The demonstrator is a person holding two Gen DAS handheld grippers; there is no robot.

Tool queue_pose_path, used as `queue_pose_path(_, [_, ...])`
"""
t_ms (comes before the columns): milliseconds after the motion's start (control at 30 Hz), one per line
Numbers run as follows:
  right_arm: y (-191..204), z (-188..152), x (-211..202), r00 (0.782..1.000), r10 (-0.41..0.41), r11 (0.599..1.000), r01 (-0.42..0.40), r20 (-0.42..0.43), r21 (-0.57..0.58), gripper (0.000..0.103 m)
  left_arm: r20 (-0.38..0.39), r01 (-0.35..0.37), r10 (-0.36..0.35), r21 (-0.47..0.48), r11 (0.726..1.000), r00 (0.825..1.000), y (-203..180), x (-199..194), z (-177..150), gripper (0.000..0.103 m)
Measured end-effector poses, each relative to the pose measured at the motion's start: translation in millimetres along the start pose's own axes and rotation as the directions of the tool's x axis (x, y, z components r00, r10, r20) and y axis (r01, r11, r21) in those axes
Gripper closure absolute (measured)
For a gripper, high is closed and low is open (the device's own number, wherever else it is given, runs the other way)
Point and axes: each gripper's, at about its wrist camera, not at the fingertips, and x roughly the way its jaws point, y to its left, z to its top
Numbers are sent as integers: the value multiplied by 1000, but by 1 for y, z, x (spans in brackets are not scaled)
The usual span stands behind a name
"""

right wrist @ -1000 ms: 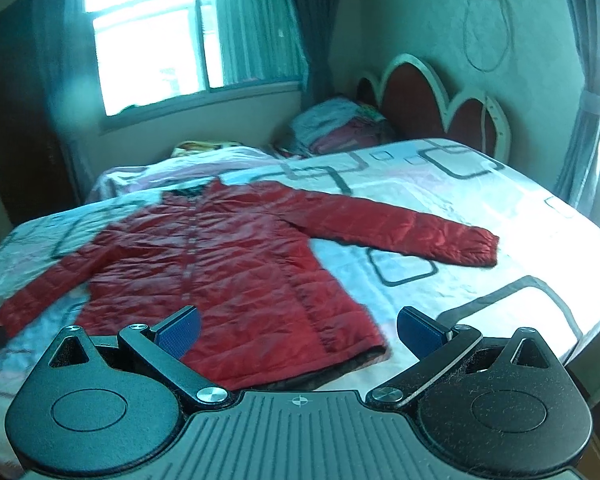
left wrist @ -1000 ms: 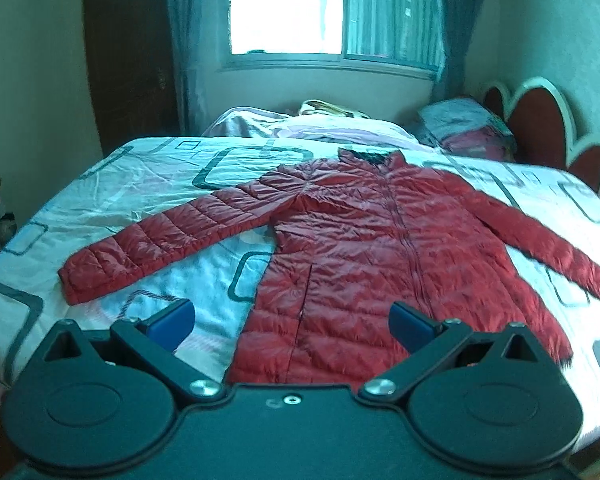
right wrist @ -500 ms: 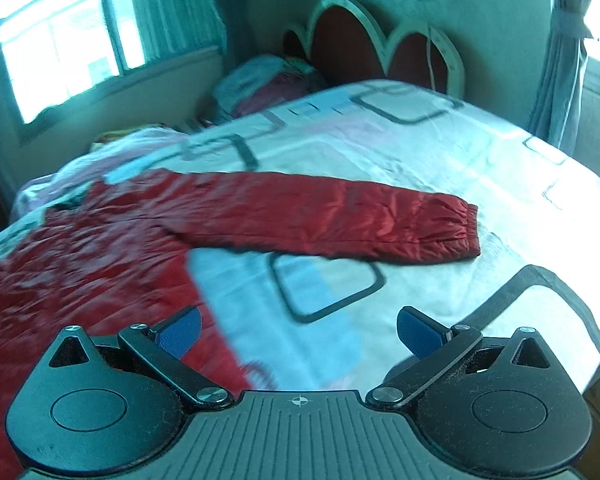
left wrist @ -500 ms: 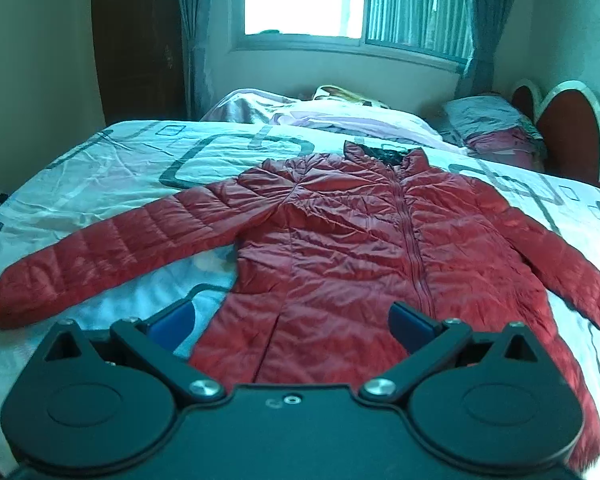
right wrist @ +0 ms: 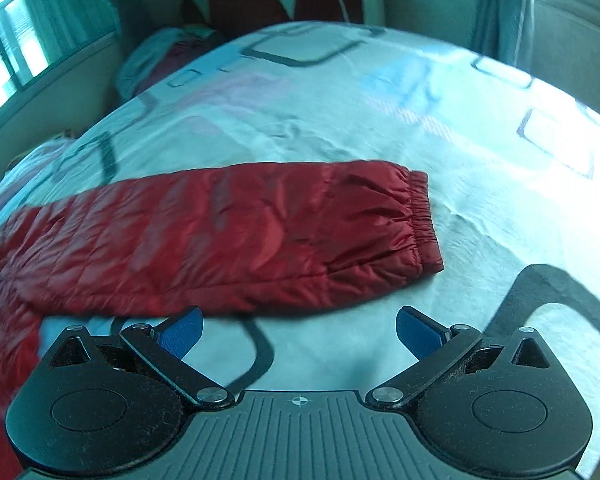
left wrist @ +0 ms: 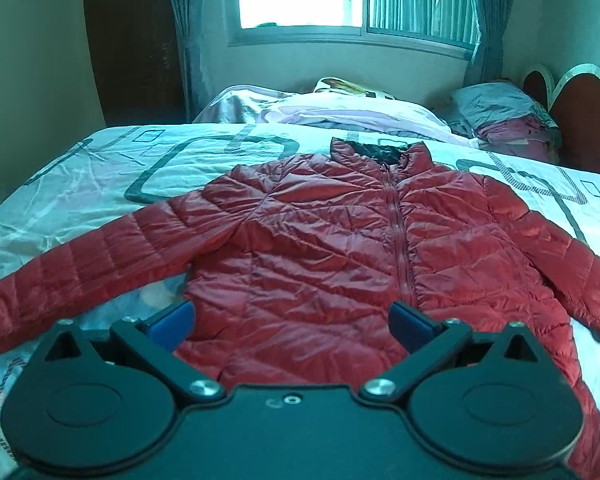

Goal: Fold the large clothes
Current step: 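Move the right tool to the jacket sleeve cuff and close on it, then fold the gripped sleeve across the jacket body with the right tool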

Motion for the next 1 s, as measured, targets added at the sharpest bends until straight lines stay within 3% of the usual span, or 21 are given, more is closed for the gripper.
queue_pose_path(200, [-14, 15, 22, 1000, -6, 994, 6, 3, 108, 3, -2, -9, 9, 12, 1000, 1000, -11, 12, 8, 1])
queue_pose_path(233, [-14, 18, 24, 1000, -26, 994, 24, 15, 110, 22, -3, -8, 8, 13, 1000, 1000, -12, 13, 10, 2])
queue_pose_path(267, [-14, 21, 24, 998, -49, 993, 46, 30, 111, 34, -4, -9, 9, 15, 1000, 1000, -13, 14, 10, 2])
queue_pose_path(333, [-18, 28, 27, 998, -48, 989, 42, 42, 141, 36, -8, -10, 10, 17, 1000, 1000, -15, 16, 11, 2])
queue_pose_path(400, [-21, 31, 25, 997, -32, 988, 21, 67, 153, 50, -10, -10, 10, 16, 1000, 1000, -15, 17, 11, 3])
queue_pose_path(433, [-23, 33, 27, 998, -17, 988, 6, 67, 156, 68, -12, -10, 10, 16, 1000, 1000, -15, 18, 11, 4])
queue_pose_path(467, [-24, 35, 28, 998, -1, 985, -9, 62, 169, 77, -13, -7, 7, 16, 1000, 1000, -15, 18, 12, 5])
queue_pose_path(567, [-21, 38, 30, 997, 9, 987, -20, 71, 158, 89, -14, 0, 0, 14, 1000, 1000, -12, 18, 13, 8])
queue_pose_path(767, [0, 41, 11, 987, 54, 994, -68, 152, 91, 96, -5, -10, 10, 4, 1000, 1000, -5, 17, 18, 9])
queue_pose_path(1000, [84, 47, -23, 950, 196, 976, -166, 242, -139, 96, 1, -8, 9, -37, 999, 1000, 16, 14, 22, 9])
